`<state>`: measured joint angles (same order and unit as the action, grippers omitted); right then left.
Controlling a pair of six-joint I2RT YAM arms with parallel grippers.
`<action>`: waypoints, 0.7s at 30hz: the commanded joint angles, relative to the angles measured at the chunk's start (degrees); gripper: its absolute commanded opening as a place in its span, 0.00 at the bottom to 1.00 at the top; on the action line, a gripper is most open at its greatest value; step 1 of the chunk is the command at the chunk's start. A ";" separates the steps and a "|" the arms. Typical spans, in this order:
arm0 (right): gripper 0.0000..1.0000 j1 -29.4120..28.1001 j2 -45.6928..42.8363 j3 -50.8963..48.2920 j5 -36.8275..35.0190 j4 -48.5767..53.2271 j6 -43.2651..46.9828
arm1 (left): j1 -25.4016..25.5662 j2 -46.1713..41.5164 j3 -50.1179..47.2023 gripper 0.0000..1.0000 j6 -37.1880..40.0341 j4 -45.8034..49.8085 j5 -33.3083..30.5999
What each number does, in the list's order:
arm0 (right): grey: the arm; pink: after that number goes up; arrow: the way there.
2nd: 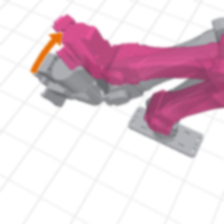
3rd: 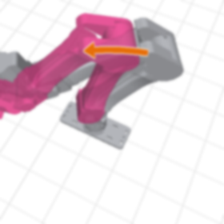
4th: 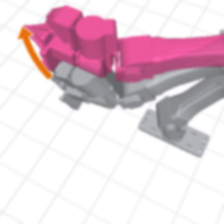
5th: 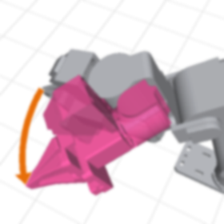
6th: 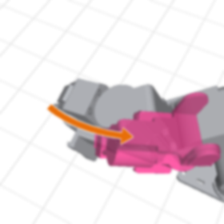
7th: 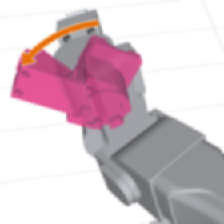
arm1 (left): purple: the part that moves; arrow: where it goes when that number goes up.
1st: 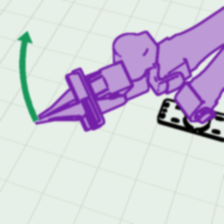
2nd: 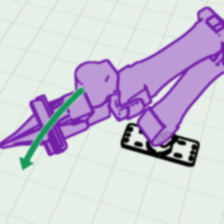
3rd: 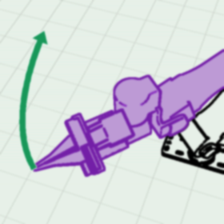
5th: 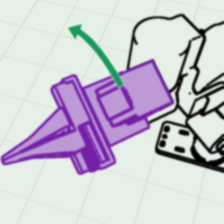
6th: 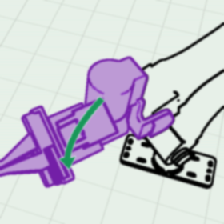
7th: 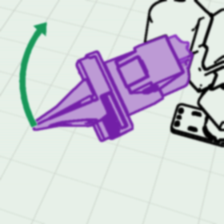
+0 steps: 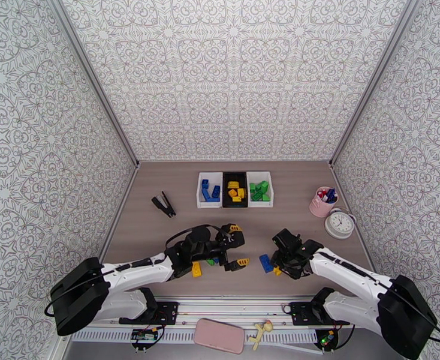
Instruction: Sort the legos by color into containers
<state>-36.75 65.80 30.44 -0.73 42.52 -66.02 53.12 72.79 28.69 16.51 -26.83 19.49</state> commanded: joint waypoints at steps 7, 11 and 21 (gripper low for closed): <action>0.32 0.06 -1.01 -1.08 -1.79 -1.26 0.94 | 0.53 -4.04 -1.24 1.00 -1.31 0.96 -2.03; 0.30 0.07 -2.29 0.24 -3.49 -0.09 2.35 | 0.41 -5.22 -1.42 1.00 -1.31 1.73 -2.92; 0.26 0.10 -5.24 8.25 -8.24 -0.68 17.02 | 0.58 -11.70 -3.78 1.00 -4.27 5.29 -7.58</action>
<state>-36.73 61.49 35.27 -5.96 42.78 -55.79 53.17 63.31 25.85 13.69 -23.97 14.96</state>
